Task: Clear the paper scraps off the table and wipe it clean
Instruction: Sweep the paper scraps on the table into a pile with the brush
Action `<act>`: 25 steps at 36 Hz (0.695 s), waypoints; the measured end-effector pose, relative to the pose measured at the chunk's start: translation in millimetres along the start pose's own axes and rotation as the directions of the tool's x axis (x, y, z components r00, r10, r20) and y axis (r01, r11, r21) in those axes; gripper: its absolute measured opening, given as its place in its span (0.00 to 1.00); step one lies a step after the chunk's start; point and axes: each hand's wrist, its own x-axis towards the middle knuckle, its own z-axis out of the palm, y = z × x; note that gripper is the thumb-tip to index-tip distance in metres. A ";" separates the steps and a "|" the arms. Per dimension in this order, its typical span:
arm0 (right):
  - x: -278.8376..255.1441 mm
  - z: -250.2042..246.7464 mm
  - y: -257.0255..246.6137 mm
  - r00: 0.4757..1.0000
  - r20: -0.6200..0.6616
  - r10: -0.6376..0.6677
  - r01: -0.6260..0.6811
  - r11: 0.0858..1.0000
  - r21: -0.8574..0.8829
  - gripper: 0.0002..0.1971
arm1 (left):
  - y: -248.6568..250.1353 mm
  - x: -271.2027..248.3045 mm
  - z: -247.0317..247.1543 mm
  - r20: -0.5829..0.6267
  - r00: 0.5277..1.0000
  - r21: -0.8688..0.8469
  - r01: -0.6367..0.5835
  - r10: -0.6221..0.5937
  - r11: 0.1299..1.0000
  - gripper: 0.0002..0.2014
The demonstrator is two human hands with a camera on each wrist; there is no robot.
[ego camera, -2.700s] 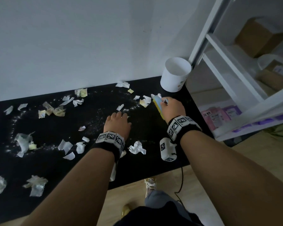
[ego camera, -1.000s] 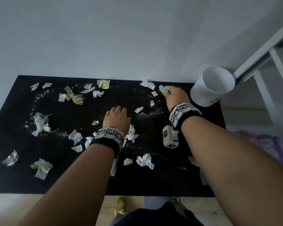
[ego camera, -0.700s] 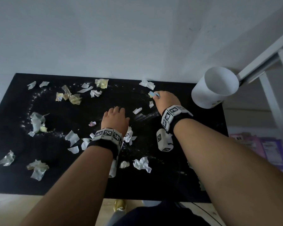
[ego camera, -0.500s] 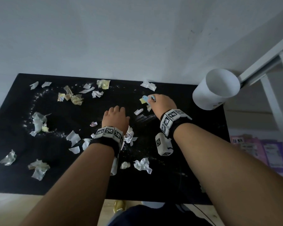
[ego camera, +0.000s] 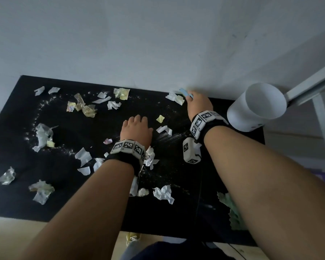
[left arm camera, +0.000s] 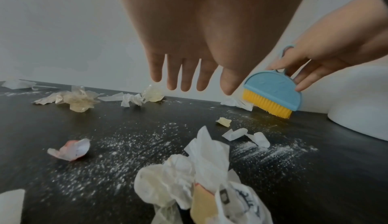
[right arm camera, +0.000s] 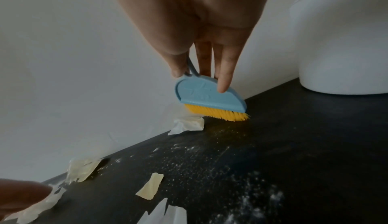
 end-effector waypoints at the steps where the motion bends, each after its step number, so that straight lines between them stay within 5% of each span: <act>1: 2.9 3.5 -3.0 1.000 0.025 -0.007 0.007 1.000 0.000 0.16 | -1.1 0.0 1.1 0.010 1.000 -0.003 0.006 -0.006 1.000 0.23; 12: -10.9 33.8 -31.0 0.972 0.209 -0.111 0.111 0.994 0.008 0.16 | -20.2 -13.1 16.5 0.024 0.998 -0.047 0.057 -0.056 0.997 0.24; 25: -105.9 35.5 -50.1 0.938 0.341 -0.071 0.054 0.997 0.059 0.20 | -45.6 -56.6 23.4 -0.029 1.000 -0.029 0.010 -0.010 1.000 0.21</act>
